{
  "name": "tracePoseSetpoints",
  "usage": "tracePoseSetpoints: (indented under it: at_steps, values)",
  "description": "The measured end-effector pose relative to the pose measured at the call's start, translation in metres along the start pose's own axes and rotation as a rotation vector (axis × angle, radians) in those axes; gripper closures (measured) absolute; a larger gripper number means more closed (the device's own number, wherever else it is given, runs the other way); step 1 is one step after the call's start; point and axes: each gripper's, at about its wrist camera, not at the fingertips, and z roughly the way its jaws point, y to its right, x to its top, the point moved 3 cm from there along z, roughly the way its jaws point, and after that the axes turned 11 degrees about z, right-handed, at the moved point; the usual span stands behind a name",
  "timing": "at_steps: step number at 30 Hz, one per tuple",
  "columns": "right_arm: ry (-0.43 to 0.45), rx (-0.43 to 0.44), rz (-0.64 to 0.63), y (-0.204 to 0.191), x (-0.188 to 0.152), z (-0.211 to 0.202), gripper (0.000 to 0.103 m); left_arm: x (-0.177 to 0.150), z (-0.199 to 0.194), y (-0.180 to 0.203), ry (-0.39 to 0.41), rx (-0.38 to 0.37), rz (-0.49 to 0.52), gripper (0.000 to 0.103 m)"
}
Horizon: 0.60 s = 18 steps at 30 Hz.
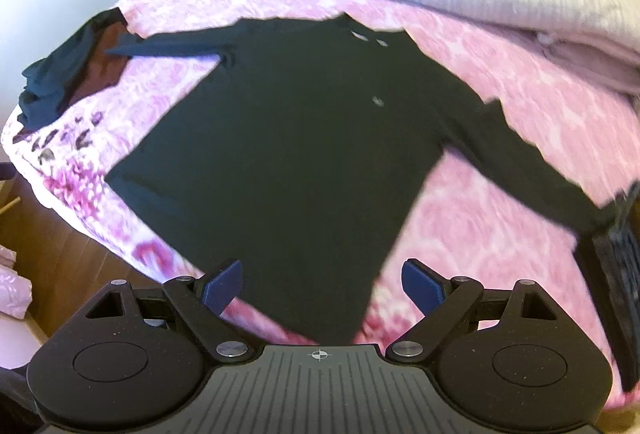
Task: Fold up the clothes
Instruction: 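Grasp the sleeve cuff nearest the left gripper with the left gripper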
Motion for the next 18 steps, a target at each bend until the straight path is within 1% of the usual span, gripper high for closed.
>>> tracePoseSetpoints:
  at_steps: [6,8,10,12,15,18]
  values:
    - [0.097,0.019,-0.157,-0.073,0.053,0.033,0.013,0.003,0.047,-0.089,0.049,0.056,0.098,0.052]
    - [0.130,0.025,-0.209,-0.097,0.071,0.044,0.013,0.005,0.075,-0.125,0.056,0.066,0.161,0.052]
    - [0.163,0.027,-0.255,-0.126,0.092,0.061,0.013,0.009,0.110,-0.164,0.071,0.065,0.232,0.052]
    - [0.170,0.031,-0.270,-0.168,0.121,0.095,0.013,0.016,0.149,-0.202,0.084,0.062,0.311,0.052]
    - [0.159,0.037,-0.286,-0.219,0.158,0.145,0.013,0.025,0.215,-0.252,0.101,0.060,0.443,0.052]
    - [0.139,0.023,-0.339,-0.258,0.187,0.196,0.013,0.030,0.280,-0.284,0.106,0.068,0.578,0.052]
